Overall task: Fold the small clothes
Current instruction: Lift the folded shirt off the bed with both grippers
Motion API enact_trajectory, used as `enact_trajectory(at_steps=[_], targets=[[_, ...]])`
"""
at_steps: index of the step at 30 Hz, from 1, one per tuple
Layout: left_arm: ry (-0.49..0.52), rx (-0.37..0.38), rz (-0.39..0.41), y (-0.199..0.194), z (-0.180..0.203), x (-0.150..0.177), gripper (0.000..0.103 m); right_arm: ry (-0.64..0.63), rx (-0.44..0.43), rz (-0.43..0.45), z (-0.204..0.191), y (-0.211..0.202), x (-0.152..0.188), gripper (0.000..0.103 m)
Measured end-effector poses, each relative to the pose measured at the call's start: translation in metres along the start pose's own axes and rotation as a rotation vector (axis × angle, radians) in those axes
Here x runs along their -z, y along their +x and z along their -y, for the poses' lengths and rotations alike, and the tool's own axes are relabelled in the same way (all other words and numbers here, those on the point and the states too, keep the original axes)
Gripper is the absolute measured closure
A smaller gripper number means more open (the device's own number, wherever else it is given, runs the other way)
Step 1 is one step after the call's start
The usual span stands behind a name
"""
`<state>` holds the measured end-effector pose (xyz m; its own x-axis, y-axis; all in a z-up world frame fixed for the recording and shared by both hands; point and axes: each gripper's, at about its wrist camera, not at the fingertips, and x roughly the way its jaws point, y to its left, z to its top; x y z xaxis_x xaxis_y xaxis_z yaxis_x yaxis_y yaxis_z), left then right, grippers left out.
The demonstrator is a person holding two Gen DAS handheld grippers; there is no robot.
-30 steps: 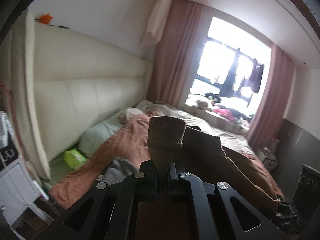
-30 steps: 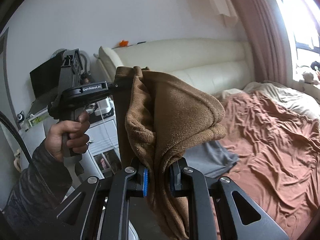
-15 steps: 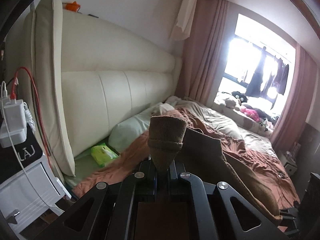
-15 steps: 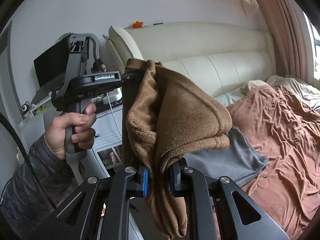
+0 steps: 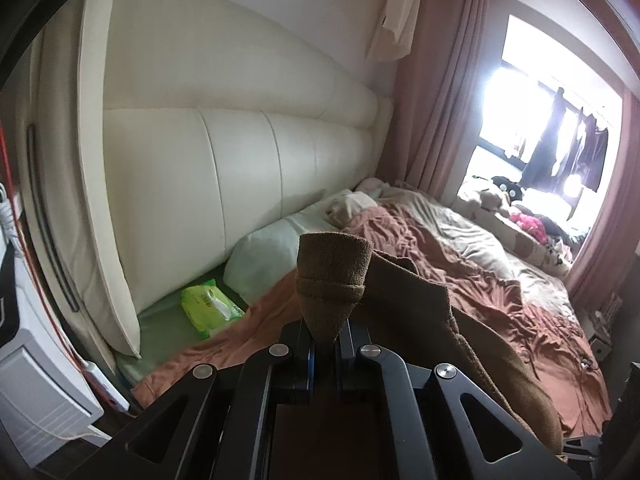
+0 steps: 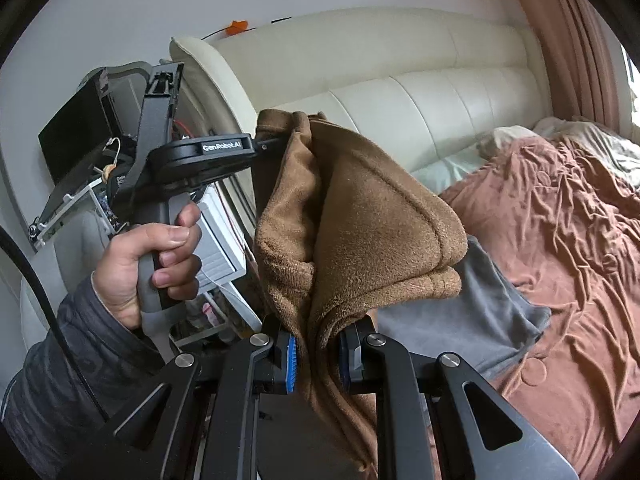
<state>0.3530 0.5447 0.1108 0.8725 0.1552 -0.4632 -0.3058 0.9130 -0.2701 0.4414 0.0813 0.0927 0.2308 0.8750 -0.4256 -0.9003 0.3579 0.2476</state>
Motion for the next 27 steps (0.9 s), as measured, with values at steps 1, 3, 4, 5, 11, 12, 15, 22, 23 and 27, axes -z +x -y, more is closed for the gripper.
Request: enact_trajectory(at_steps=[1, 3, 4, 5, 11, 12, 15, 22, 23, 27], targets=[[-0.002, -0.003, -0.002, 0.002, -0.003, -0.001, 0.097, 0.006, -0.008, -0.004, 0.000, 0.003, -0.002, 0.091], [-0.010, -0.008, -0.005, 0.003, -0.007, -0.002, 0.097, 0.015, -0.028, -0.013, 0.000, 0.010, -0.006, 0.091], [-0.010, -0.015, -0.008, 0.003, -0.009, -0.003, 0.097, 0.017, -0.044, -0.020, -0.001, 0.014, -0.009, 0.091], [-0.005, -0.022, -0.012, 0.001, -0.011, -0.005, 0.097, 0.021, -0.055, -0.029, -0.003, 0.016, -0.010, 0.091], [0.023, -0.060, -0.006, -0.015, -0.022, -0.013, 0.097, 0.006, -0.108, -0.045, -0.021, 0.031, -0.017, 0.091], [0.023, -0.064, -0.006, -0.015, -0.023, -0.014, 0.097, 0.007, -0.108, -0.041, -0.024, 0.034, -0.017, 0.091], [0.026, -0.071, -0.009, -0.014, -0.024, -0.015, 0.097, 0.036, -0.109, -0.040, -0.018, 0.039, -0.016, 0.091], [0.021, -0.059, -0.031, 0.013, -0.016, -0.015, 0.097, 0.047, -0.053, -0.042, -0.011, 0.038, -0.015, 0.091], [0.015, -0.049, -0.032, 0.019, -0.013, -0.015, 0.097, 0.050, -0.046, -0.040, -0.009, 0.036, -0.015, 0.091], [0.000, -0.023, -0.038, 0.041, -0.004, -0.014, 0.097, 0.093, -0.006, -0.043, 0.002, 0.036, -0.020, 0.091]])
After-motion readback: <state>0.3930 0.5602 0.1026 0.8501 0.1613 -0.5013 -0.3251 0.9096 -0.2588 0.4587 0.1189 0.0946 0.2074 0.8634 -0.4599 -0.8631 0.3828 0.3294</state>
